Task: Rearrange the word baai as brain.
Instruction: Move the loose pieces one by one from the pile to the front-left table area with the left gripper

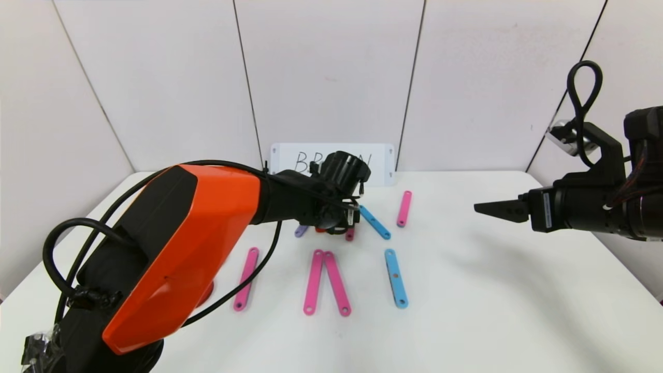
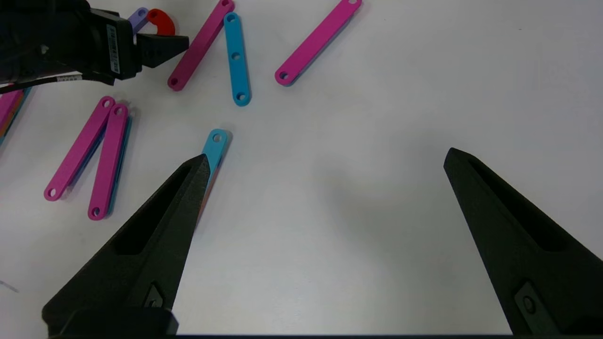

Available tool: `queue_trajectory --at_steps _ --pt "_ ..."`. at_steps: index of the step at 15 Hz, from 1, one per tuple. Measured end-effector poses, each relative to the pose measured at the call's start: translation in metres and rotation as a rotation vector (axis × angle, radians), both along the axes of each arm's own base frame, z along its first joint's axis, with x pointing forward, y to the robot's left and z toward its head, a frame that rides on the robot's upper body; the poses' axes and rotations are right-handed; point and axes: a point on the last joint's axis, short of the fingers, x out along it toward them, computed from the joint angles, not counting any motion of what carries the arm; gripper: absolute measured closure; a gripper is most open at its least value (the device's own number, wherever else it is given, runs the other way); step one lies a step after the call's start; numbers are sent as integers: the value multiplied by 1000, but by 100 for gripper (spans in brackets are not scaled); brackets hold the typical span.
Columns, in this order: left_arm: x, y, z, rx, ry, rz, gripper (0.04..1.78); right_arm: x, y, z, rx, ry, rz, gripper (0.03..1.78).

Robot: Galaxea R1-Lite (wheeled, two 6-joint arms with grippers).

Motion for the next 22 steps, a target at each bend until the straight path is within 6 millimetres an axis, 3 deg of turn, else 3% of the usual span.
queue_trajectory --at_steps 9,22 --pt "4 4 -7 48 3 31 8 0 0 0 0 0 0 7" --pt "-1 -6 -14 54 8 6 8 0 0 0 0 0 0 7"
